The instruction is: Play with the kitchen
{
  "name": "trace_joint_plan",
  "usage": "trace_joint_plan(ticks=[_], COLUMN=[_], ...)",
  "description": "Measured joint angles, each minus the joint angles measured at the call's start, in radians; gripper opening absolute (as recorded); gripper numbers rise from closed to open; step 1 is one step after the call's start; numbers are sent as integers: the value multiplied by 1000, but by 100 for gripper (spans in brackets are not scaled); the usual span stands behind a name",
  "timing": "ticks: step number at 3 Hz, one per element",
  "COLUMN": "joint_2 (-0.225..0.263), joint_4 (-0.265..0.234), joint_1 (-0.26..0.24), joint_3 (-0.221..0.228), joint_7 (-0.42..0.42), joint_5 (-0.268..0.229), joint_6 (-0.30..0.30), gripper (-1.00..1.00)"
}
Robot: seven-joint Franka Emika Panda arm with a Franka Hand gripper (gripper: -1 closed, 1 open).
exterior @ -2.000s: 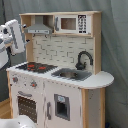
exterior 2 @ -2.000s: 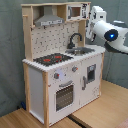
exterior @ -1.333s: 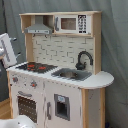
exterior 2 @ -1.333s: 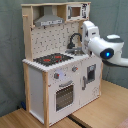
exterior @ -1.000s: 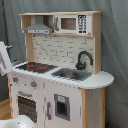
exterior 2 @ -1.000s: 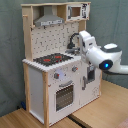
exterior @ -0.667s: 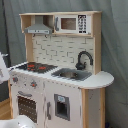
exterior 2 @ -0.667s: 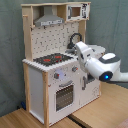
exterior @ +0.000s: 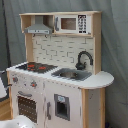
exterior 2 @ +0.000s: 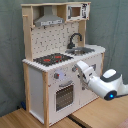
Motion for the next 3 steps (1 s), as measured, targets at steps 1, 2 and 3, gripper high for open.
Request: trace_joint_plan(ticks=[1, 2, 3], joint_2=[0, 0, 0], joint_4=[-63, -115, -179], joint_1=[44, 88, 137], joint_3=[26, 25, 24], joint_7=[68, 140, 207], joint_5=[0, 0, 0], joint_6=[18, 53, 53], gripper=[100, 100, 100])
